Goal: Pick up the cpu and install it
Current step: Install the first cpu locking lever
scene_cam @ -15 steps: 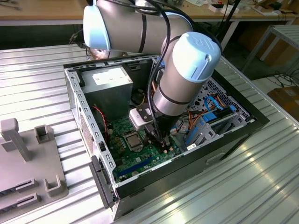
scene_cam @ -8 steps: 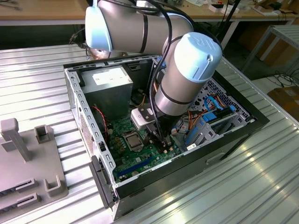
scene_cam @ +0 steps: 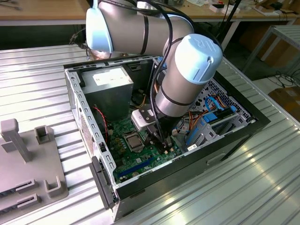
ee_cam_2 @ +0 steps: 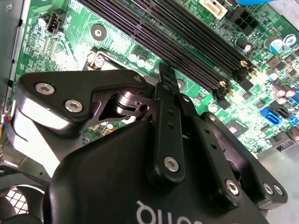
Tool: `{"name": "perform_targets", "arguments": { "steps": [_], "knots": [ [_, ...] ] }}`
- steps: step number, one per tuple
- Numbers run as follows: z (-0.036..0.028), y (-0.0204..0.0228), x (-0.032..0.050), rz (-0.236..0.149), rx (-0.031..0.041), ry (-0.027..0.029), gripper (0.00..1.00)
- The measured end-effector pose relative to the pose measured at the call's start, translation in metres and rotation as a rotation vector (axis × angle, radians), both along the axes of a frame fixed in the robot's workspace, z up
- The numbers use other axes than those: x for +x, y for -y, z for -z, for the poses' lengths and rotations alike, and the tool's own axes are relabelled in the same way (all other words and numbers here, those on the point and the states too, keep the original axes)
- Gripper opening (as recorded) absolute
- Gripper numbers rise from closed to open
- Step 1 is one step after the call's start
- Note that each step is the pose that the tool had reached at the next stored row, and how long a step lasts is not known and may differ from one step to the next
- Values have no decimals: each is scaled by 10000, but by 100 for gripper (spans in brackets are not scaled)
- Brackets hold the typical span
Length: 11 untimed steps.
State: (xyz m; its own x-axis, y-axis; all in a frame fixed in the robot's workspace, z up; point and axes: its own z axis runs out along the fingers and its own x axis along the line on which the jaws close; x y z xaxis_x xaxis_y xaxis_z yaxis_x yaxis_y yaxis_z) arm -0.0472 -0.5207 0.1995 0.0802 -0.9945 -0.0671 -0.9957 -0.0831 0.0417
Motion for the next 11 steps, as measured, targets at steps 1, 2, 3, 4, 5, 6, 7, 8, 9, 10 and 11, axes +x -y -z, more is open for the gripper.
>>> {"name": "perform_targets", "arguments": {
  "steps": [1, 2, 3, 4, 5, 6, 7, 8, 9, 10, 11],
  "knots": [
    [-16, -1, -2, -1, 7, 3, 11],
    [-42, 0, -5, 0, 4, 1, 11],
    [-59, 0, -6, 0, 1, -1, 11],
    [-79, 0, -8, 0, 1, 0, 11],
    [-91, 0, -9, -1, 2, 0, 11],
    [-107, 0, -11, -2, 1, 0, 11],
    [-119, 0, -11, -6, 2, 0, 11],
    [-131, 0, -11, -11, 1, 0, 11],
    [-140, 0, -13, -17, 0, -1, 11],
    [-148, -1, -17, -27, 1, 0, 11],
    [-152, -2, -23, -39, 3, 1, 11]
  ]
}}
